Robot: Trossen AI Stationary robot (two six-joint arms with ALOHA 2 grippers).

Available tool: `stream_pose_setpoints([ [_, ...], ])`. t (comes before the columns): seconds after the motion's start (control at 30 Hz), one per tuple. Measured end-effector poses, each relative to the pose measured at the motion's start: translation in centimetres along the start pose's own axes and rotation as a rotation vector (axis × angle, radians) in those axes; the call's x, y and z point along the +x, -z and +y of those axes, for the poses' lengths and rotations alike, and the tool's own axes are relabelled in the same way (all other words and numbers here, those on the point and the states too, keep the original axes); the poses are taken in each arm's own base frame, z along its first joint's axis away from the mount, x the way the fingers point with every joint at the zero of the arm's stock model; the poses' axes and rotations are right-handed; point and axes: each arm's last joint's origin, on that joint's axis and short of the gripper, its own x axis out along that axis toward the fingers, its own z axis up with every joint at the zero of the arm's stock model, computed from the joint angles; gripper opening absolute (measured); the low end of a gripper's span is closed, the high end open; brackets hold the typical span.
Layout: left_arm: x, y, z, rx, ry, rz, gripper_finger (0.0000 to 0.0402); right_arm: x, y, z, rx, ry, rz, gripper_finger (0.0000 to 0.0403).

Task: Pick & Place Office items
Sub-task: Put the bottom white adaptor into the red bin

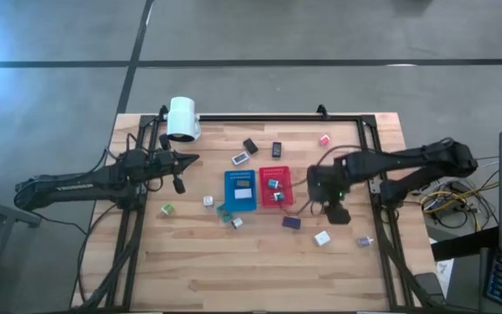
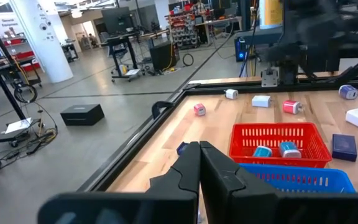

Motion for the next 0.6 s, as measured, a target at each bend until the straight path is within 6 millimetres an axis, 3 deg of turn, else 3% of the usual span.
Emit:
stream_pose_setpoints([
  [0.27, 0.0, 0.0, 0.0, 0.018, 0.0, 0.0, 0.0011, 2.2, -0.7, 4.9, -0.213, -0.041, -0.088, 0.0218],
  [0.6, 0.1, -0.1, 0.0, 0.044, -0.002, -0.01, 0.0011, 7.1, -0.2, 6.9, -0.152, 0.035, 0.104, 0.0243],
])
